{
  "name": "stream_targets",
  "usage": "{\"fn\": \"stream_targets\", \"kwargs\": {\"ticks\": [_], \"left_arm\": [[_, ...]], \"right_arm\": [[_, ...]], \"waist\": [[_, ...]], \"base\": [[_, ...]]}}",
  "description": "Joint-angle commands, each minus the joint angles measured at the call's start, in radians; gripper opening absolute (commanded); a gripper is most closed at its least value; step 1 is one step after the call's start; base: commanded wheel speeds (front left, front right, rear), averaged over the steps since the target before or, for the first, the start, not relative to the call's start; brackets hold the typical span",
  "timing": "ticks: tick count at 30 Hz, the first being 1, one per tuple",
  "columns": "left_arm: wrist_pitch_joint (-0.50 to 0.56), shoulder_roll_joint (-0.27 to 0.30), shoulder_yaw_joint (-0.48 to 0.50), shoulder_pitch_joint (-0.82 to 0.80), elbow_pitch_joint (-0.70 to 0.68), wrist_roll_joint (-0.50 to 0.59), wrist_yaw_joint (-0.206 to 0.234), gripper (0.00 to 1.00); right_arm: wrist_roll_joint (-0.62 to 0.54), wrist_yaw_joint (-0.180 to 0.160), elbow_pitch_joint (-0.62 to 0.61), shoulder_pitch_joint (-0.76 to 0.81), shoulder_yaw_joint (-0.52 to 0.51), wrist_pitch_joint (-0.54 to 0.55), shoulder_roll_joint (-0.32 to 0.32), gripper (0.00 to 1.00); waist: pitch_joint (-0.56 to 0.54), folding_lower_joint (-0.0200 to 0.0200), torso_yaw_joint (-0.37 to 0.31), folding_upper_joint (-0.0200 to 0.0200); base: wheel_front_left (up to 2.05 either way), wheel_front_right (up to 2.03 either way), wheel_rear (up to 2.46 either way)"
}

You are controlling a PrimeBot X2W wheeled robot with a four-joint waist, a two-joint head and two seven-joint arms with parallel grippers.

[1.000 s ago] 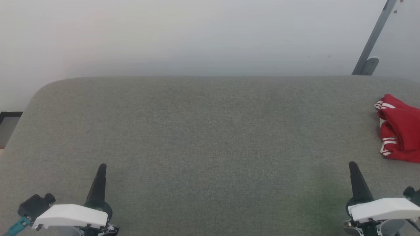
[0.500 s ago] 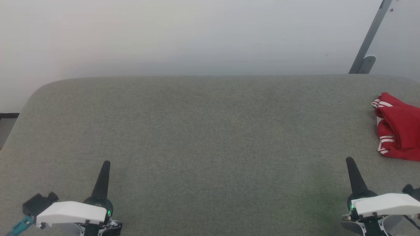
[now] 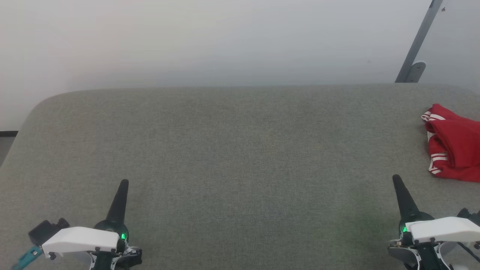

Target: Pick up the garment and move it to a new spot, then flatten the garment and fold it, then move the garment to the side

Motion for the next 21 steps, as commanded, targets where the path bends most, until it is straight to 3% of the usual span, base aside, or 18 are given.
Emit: {"fn": "stream_targets", "kwargs": {"ticks": [1, 21], "left_arm": [[0.004, -0.002, 0.007, -0.02, -0.002, -0.016, -0.002, 0.0], [0.05, -0.035, 0.021, -0.037, 0.004, -0.147, -0.002, 0.0]], "right_arm": [[0.02, 0.001, -0.003, -0.015, 0.003, 0.006, 0.001, 0.0], [0.201, 0.0, 0.007, -0.036, 0.011, 0.05, 0.003, 0.0]], "waist": [[0.0, 0.0, -0.001, -0.0001], [0.003, 0.0, -0.017, -0.0001]], "base": [[0.0, 0.0, 0.0], [0.0, 0.0, 0.0]]}}
